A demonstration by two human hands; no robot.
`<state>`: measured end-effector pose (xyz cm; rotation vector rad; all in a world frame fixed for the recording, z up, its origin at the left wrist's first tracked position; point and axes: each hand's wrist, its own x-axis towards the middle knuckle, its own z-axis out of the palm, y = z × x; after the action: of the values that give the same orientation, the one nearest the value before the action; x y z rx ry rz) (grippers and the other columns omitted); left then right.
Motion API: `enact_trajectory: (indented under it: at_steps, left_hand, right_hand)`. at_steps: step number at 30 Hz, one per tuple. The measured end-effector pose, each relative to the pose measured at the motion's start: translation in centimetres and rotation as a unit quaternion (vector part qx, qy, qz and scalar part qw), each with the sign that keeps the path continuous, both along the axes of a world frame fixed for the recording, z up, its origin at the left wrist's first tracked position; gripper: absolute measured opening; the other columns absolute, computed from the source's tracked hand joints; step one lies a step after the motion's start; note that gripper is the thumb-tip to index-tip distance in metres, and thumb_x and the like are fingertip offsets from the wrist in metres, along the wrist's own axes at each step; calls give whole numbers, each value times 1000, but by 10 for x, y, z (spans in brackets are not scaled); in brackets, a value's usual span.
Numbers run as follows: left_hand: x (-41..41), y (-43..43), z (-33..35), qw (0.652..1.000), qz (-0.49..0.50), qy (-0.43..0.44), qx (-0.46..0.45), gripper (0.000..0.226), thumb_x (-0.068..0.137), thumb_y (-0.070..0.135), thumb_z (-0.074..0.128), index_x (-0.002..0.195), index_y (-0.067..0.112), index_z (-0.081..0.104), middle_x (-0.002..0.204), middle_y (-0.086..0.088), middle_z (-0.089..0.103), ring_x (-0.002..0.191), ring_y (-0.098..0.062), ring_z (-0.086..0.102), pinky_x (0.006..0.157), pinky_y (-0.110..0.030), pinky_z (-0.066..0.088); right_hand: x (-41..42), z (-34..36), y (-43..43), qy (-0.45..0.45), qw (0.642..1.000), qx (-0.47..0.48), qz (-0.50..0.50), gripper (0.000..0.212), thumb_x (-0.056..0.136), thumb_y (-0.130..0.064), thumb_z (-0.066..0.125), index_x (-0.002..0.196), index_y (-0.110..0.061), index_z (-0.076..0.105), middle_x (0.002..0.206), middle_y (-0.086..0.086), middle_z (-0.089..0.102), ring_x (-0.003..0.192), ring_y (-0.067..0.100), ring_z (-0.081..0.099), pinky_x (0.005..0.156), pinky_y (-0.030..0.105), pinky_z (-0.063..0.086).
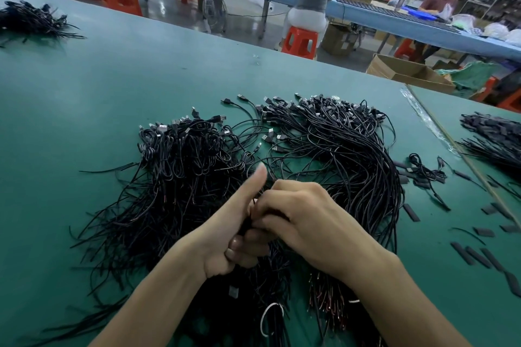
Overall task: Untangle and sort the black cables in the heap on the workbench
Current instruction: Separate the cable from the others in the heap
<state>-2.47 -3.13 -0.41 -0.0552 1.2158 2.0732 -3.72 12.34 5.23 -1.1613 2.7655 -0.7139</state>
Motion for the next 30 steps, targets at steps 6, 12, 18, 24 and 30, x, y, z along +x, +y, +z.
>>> enact_trajectory:
  at_steps: [6, 12, 18, 24, 30]
  left_hand:
    - [5, -2, 3, 992, -81, 98, 12, 58, 43, 54, 97, 77, 22, 62, 52, 11, 33, 36, 3, 25, 33, -7, 21]
    - [4, 0, 2, 993, -68, 81, -48, 22, 57, 31, 83, 68, 29, 65, 48, 12, 37, 36, 1, 28, 34, -10, 20]
    - [4, 1, 3, 996, -65, 60, -25, 73, 40, 43, 100, 92, 17, 55, 50, 11, 37, 35, 2, 27, 34, -7, 20]
    - [3, 1, 6, 998, -32, 52, 22, 73, 40, 54, 97, 84, 19, 50, 54, 9, 31, 33, 4, 24, 31, -6, 19]
    - [2, 2, 7, 998, 18, 21, 64, 36, 67, 49, 84, 64, 22, 61, 60, 7, 34, 44, 0, 26, 30, -9, 20]
  right_hand:
    - [-2, 6, 5, -55, 998, 16, -27, 44, 92, -27, 65, 132, -38, 51, 83, -19, 57, 80, -7, 53, 68, 15, 45]
    - [7, 8, 4, -15, 999, 33, -34, 20, 92, -29, 67, 111, -36, 68, 92, -14, 62, 87, 5, 58, 77, 31, 51]
    - [6, 9, 3, -18, 999, 16, -44, 20, 89, -17, 67, 105, -27, 73, 87, -11, 69, 80, 6, 63, 73, 31, 53]
    - [4, 4, 5, -12, 997, -35, -67, 30, 84, -5, 65, 99, -29, 77, 87, -7, 71, 81, 11, 66, 72, 35, 54]
    - [4, -8, 5, 14, 991, -80, -109, 10, 88, -17, 71, 84, -24, 75, 74, -10, 66, 72, 6, 62, 68, 32, 51]
